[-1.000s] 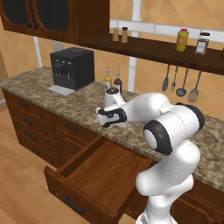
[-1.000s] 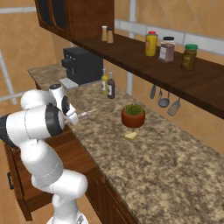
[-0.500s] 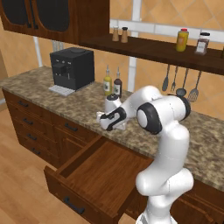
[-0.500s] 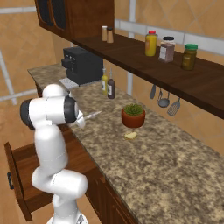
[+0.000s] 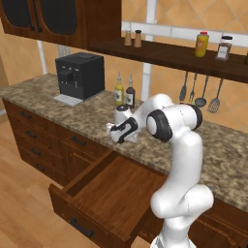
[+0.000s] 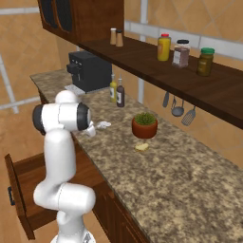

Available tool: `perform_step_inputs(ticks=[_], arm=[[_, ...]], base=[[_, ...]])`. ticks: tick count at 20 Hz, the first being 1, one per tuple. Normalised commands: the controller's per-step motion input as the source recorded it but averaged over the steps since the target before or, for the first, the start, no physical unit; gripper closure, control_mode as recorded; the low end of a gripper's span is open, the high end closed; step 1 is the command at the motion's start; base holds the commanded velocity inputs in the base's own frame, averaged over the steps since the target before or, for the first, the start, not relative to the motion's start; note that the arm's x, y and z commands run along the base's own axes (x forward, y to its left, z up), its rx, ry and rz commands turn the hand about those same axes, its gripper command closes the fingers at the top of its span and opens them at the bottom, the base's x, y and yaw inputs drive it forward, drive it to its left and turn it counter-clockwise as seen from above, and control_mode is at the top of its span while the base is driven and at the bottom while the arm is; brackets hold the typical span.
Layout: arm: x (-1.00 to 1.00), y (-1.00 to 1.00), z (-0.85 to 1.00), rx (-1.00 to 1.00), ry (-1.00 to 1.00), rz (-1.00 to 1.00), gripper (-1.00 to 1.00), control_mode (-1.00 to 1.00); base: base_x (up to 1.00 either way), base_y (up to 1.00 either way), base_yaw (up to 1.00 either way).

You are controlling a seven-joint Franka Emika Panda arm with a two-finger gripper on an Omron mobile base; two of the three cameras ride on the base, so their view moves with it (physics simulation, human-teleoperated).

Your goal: Pick the pizza cutter from the drawer and place it on the counter.

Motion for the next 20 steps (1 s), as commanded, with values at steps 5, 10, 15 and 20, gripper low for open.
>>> perform_step_inputs(ticks=[5,10,15,20], arm=[[-0.81,-0.01,0.28,0.0,-0.26,0.01,-1.0,-1.0],[-1.0,-0.12,0.49,0.0,-0.23,0.01,-1.0,-1.0],[-0.98,-0.04,0.99,0.0,-0.15,0.0,-1.0,-1.0],[-0.84,0.0,1.0,0.0,0.0,0.0,-1.0,-1.0]], base=[[0.0,0.0,0.0],[0.0,0.0,0.0],[0.0,0.0,0.0],[0.0,0.0,0.0]])
